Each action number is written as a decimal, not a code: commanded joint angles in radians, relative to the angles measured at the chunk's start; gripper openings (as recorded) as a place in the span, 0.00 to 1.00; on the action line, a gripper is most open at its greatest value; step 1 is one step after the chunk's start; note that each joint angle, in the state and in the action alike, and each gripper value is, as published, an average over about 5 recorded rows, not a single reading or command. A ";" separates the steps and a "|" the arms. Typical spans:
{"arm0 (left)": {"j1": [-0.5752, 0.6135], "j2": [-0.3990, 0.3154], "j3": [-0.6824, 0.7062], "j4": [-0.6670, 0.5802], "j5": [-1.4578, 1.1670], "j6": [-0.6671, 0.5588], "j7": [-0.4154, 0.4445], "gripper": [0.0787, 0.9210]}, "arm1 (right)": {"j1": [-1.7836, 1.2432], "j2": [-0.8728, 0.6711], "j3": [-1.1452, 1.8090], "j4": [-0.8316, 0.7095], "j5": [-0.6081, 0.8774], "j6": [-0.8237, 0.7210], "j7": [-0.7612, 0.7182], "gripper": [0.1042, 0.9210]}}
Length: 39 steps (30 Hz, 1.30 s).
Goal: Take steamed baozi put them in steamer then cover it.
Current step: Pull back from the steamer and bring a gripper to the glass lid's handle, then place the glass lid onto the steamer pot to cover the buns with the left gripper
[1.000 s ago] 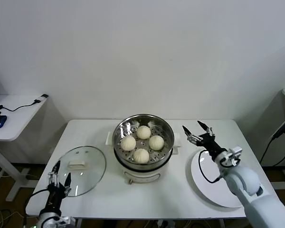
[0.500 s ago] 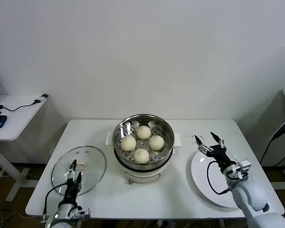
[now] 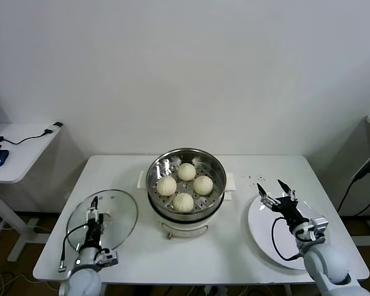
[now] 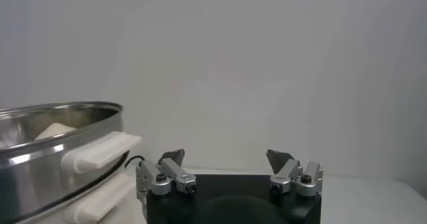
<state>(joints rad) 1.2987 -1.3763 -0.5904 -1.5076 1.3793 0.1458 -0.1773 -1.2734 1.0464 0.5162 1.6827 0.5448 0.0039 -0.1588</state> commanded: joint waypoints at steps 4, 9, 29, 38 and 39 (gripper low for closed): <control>-0.077 0.020 0.019 0.077 -0.016 0.018 -0.020 0.88 | -0.015 0.020 0.021 -0.018 -0.034 0.014 -0.012 0.88; -0.078 0.023 0.024 0.085 -0.030 0.003 -0.005 0.80 | -0.016 0.031 0.023 -0.025 -0.050 0.021 -0.019 0.88; -0.037 0.056 0.027 -0.028 -0.081 0.006 -0.011 0.12 | -0.003 0.044 0.027 -0.038 -0.057 0.028 -0.022 0.88; 0.102 0.142 0.018 -0.340 -0.138 0.109 0.015 0.08 | 0.000 0.039 0.038 -0.044 -0.057 0.031 -0.024 0.88; 0.122 0.158 0.016 -0.387 -0.143 0.135 0.024 0.08 | 0.000 0.039 0.040 -0.045 -0.057 0.031 -0.024 0.88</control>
<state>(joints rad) 1.2891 -1.2982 -0.5657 -1.5705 1.2862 0.1750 -0.1800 -1.2736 1.0866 0.5515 1.6403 0.4887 0.0342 -0.1821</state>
